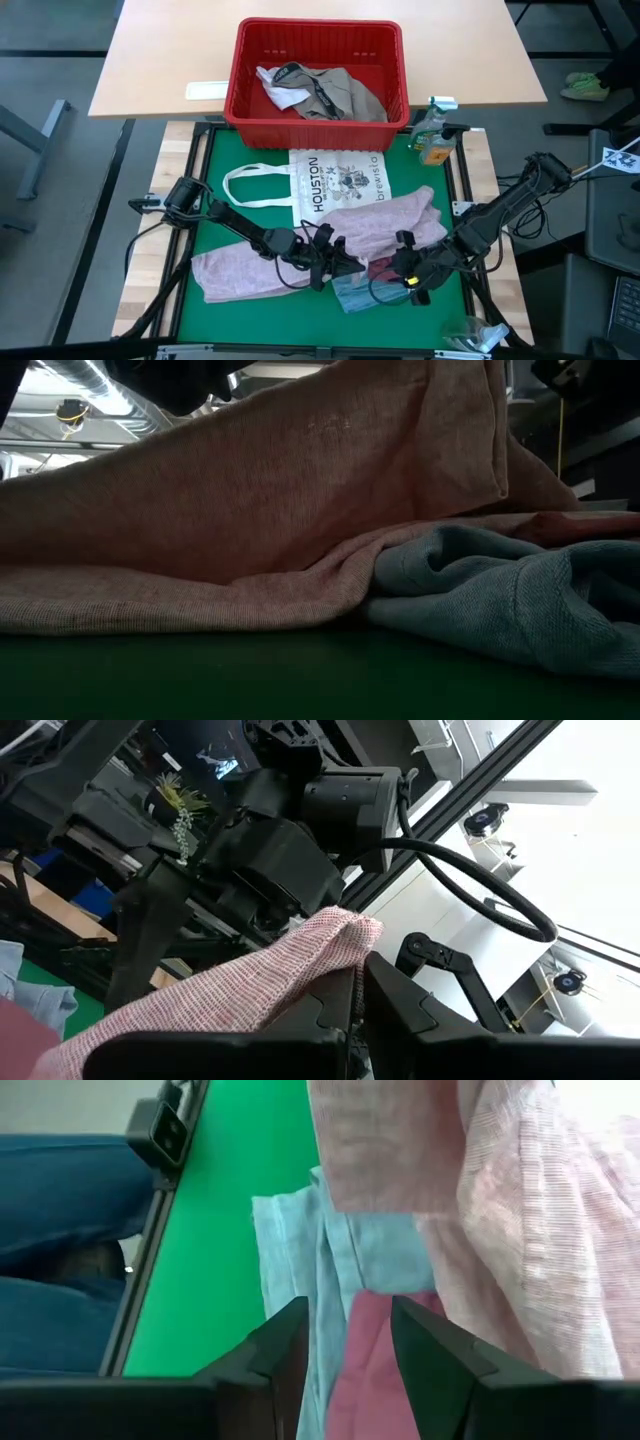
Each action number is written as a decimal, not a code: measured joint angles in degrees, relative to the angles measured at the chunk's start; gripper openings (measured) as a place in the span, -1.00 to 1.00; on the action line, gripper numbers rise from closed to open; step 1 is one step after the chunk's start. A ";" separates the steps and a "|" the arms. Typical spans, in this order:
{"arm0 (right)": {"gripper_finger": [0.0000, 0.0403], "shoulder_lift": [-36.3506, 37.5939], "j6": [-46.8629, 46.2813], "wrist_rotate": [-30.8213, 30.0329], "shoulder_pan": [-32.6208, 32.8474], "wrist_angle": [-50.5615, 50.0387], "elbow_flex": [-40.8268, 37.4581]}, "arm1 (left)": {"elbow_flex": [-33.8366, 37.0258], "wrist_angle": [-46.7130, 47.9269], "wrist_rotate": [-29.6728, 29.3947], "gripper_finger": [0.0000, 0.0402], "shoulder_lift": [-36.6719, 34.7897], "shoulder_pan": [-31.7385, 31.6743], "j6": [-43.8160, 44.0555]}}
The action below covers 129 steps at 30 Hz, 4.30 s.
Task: Fold Laundry from Bin
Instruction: Fold the pink shirt from the red laundry basket
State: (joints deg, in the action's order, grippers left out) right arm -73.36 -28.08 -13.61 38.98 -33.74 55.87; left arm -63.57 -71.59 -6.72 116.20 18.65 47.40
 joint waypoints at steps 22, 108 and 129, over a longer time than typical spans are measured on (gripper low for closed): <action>-0.29 -10.03 -10.28 -11.23 0.04 17.62 -3.28 | 0.00 0.01 0.92 -0.95 0.00 0.32 0.00; -0.98 -10.32 -32.09 -13.33 11.26 -24.28 22.54 | -0.02 19.78 -13.92 -0.95 0.09 9.57 -2.56; -0.99 -10.47 -23.91 -3.52 2.10 -50.33 33.20 | -0.12 19.60 -17.39 -0.95 0.03 8.68 -2.56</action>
State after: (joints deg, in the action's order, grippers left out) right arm -83.83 -51.99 -17.12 41.08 -84.07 89.08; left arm -63.69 -51.99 -24.12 116.23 27.33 44.84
